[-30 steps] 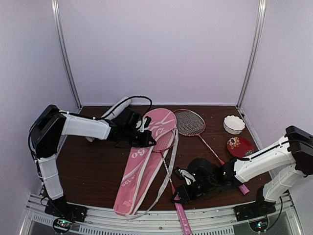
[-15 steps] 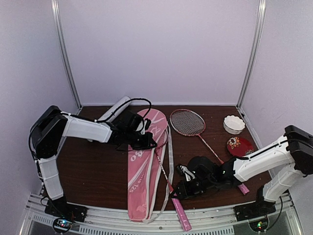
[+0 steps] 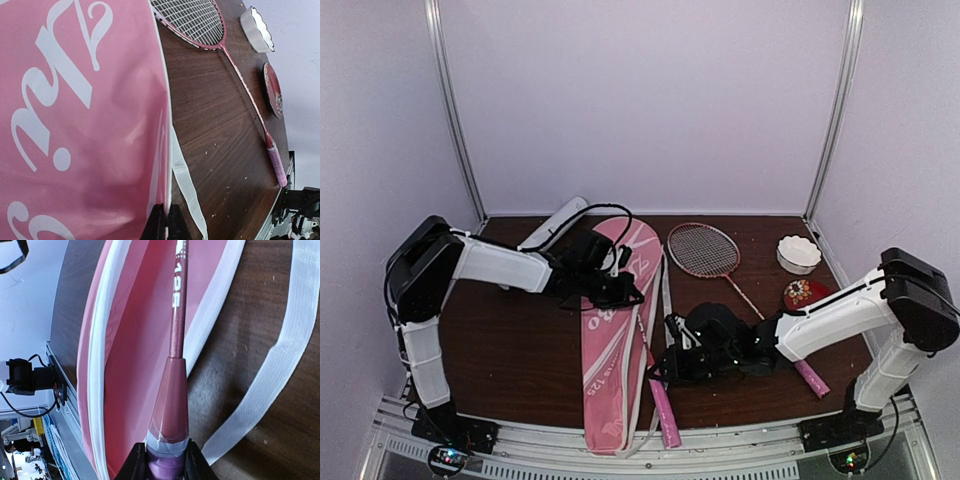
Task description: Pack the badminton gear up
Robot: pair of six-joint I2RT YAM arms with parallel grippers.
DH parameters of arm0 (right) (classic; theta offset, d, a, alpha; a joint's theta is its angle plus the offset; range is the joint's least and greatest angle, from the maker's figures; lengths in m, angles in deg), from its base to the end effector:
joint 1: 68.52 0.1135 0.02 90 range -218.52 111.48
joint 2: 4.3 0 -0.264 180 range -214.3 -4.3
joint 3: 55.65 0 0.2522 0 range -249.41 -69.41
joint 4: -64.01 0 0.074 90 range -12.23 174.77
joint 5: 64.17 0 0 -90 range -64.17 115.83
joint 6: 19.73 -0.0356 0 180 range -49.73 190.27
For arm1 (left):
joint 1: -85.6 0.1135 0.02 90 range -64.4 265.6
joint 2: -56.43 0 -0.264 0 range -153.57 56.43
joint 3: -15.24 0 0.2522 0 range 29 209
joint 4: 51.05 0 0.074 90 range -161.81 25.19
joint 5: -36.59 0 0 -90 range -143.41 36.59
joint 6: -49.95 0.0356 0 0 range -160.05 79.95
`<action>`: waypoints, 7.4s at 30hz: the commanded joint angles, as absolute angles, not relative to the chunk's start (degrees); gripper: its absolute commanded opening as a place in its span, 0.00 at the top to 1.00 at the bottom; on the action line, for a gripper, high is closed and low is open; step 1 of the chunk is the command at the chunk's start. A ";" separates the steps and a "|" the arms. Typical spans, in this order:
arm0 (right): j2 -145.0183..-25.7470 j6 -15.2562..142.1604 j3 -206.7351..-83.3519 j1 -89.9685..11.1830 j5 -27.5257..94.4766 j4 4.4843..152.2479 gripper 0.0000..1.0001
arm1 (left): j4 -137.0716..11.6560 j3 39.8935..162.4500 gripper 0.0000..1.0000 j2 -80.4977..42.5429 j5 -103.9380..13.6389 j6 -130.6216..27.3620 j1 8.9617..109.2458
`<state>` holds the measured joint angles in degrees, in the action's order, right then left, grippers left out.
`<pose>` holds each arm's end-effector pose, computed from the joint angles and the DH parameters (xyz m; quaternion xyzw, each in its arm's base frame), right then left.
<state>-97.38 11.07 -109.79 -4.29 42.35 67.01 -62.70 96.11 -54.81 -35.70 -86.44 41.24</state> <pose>0.1260 0.2843 0.1463 -0.0981 0.9004 0.4171 0.0754 0.2880 -0.2968 0.1598 0.0466 0.9037 -0.3847 0.1821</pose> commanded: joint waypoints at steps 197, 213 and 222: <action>-114.29 1.80 -101.49 5.01 35.68 18.60 0.91 | -58.90 69.05 1.00 -27.80 -41.00 -93.05 23.73; -115.06 0.27 -103.15 3.46 38.40 25.04 0.85 | -57.17 71.02 1.00 -29.26 -40.50 -93.00 23.82; -119.84 -0.37 -110.43 2.44 42.14 23.53 0.89 | -52.96 70.08 1.00 -30.41 -37.90 -94.45 23.82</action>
<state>-118.80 -0.65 -108.09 3.31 40.47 23.88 -60.21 69.06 -29.85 -39.52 -93.81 23.50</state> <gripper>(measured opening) 0.117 0.007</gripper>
